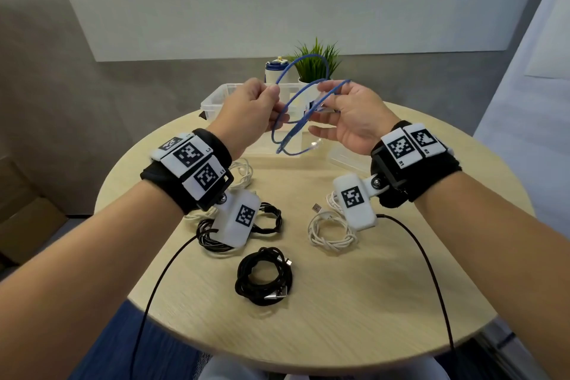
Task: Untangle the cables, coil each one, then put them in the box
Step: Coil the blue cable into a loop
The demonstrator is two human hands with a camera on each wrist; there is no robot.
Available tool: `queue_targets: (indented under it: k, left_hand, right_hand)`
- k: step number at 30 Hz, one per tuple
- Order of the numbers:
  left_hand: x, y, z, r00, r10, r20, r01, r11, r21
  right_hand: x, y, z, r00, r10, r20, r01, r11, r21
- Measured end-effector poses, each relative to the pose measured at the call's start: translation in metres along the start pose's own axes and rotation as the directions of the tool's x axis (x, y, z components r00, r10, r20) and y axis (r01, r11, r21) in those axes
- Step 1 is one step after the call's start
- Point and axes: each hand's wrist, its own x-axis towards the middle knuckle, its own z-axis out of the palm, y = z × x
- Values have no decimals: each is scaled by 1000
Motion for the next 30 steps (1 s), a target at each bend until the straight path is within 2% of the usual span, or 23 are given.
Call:
queue_targets:
  k: [4,6,9,14,18,20,23,25,27,30]
  left_hand:
    - [-1,-5,3,998,-46,30,45,998,35]
    - [-3,-7,2,994,-51,96,44,996,73]
    - [-9,-12,4,977,11,212,-50,983,179]
    - [-7,-15,9,964,57,260,-192,826,530]
    - [-6,-14,11,966,88,245,-230,728,645]
    - [-5,-15,13,957,94,276,-266,668,695]
    - [-6,-17,11,953,120,280,-291,630,720]
    - [-5,-20,6,970,134,205,-241,663,709]
    - [-3,-20,0,992,95,80,-124,712,691]
    - [1,-20,-4,996,-81,21,53,802,595]
  right_hand:
    - [0,-9,1,1000,23,-21,-21,995,99]
    - [1,-13,1,999,48,-23,-43,984,172]
    - [0,-18,5,997,82,-3,-78,959,274]
    - [4,-23,6,995,83,63,-96,964,248]
    - [-3,-24,4,952,160,259,-161,987,-20]
    - [-6,-20,8,955,158,251,-151,987,-50]
    - [-5,-20,13,980,128,155,-148,981,126]
    - [-1,-23,9,989,128,74,-143,954,262]
    - [0,-26,4,991,126,46,-134,936,325]
    - [-3,-24,2,995,76,64,-91,955,282]
